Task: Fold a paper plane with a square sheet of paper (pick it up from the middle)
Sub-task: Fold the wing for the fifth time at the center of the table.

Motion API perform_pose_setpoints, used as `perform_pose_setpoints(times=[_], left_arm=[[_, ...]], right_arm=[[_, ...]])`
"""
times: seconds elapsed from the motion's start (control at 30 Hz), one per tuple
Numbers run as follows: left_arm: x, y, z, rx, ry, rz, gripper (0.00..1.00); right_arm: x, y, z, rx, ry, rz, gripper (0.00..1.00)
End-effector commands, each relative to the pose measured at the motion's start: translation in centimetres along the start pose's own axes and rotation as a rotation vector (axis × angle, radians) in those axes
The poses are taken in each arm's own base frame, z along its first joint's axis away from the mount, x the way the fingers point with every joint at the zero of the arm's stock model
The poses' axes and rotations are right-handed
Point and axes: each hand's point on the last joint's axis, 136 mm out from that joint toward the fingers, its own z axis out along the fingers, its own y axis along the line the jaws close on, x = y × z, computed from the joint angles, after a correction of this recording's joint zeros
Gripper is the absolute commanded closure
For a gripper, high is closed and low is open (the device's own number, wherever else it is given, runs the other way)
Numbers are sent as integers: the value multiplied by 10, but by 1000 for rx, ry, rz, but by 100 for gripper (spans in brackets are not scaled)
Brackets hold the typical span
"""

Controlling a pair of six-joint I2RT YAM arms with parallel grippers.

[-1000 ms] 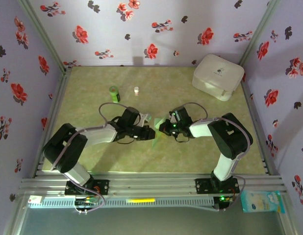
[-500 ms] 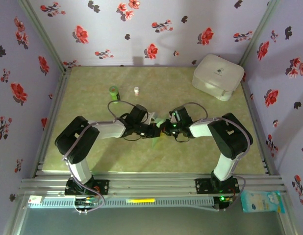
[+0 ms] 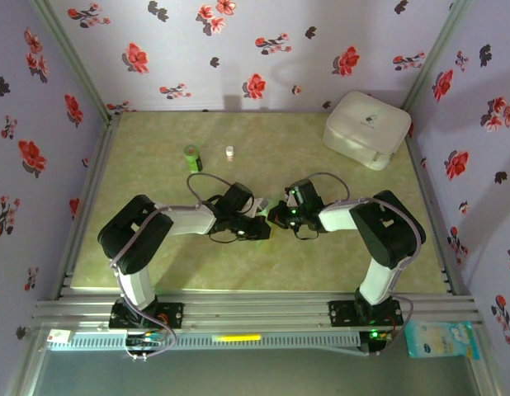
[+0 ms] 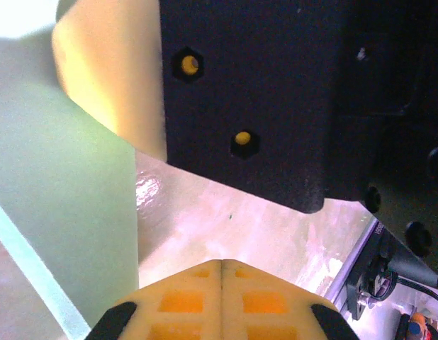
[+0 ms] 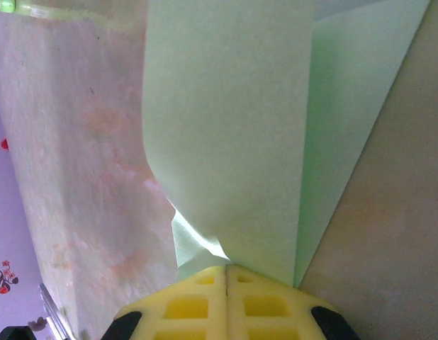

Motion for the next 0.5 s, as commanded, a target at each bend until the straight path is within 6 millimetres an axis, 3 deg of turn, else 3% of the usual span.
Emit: perform_pose_setpoints(times=[0.0,0.47], left_arm=[[8,8,4,-28,22,11,100],[33,19,8,-29,57,-30,100]], right_arm=[[16,-51,6,176,28,73,96],[17,-53,7,182,30,76,96]])
